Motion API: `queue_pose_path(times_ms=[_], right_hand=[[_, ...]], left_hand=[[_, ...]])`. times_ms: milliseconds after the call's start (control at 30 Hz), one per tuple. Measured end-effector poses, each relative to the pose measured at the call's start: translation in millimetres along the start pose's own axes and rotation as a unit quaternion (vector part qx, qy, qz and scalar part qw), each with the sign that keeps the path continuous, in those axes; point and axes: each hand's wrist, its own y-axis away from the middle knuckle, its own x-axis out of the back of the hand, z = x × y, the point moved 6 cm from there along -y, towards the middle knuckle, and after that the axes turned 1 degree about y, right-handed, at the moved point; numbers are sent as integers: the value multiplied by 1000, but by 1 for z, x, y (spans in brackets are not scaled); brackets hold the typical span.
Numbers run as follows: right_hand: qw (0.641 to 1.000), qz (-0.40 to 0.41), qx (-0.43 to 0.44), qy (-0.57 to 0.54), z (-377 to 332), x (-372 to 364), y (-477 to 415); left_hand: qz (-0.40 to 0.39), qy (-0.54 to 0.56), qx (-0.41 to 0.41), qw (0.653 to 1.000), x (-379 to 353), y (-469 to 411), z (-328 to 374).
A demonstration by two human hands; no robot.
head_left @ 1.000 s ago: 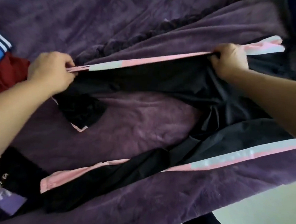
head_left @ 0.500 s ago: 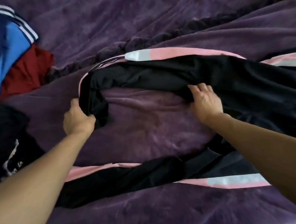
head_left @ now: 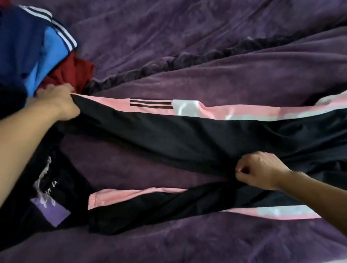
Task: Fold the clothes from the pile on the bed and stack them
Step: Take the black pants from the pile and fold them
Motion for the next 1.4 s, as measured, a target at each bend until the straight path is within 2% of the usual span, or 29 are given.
queue_pose_path(times_ms=[67, 133, 167, 233, 300, 367, 433, 500, 600, 700, 800, 900, 1033, 1133, 1267, 1333, 1400], right_hand=[[994, 89, 6, -59, -11, 22, -19], [972, 220, 13, -86, -21, 53, -51], [961, 259, 8, -100, -26, 67, -69], [960, 256, -29, -110, -33, 82, -105], [977, 178, -84, -81, -36, 81, -135], [980, 152, -127, -36, -38, 83, -148], [965, 215, -136, -59, -44, 104, -149], [944, 288, -114, -115, -55, 130, -152], [929, 335, -79, -135, -77, 154, -149], [932, 334, -48, -129, -87, 142, -120], [936, 317, -64, -137, -65, 97, -70], [920, 338, -134, -148, -17, 48, -5], [876, 352, -292, -155, 72, -8, 94], [882, 293, -348, -121, 127, -43, 150], [921, 75, -372, -88, 171, -106, 178], [931, 68, -353, -66, 182, -123, 179], [933, 134, -330, -48, 189, -124, 176]], left_hand=[[-16, 99, 31, 995, -21, 1, -2], [13, 217, 76, 973, -38, 1, -11], [26, 241, 93, 966, -47, 3, -15], [59, 248, 101, 962, -60, 8, -22], [120, 257, 96, 954, -59, 16, -31], [173, 244, 68, 952, -46, 21, -41], [205, 203, 36, 957, -31, 21, -51], [215, 173, 40, 960, -21, 20, -65], [215, 131, 34, 967, -21, 30, -66], [224, 127, -72, 963, -31, 61, -28], [179, 158, -203, 950, -53, 112, 36], [106, 171, -323, 925, -90, 177, 104], [-10, 129, -430, 894, -157, 262, 175], [-52, 52, -452, 889, -199, 300, 208], [-26, -19, -427, 904, -215, 293, 227], [-5, -18, -393, 919, -202, 270, 231], [27, 38, -344, 938, -180, 242, 233]])
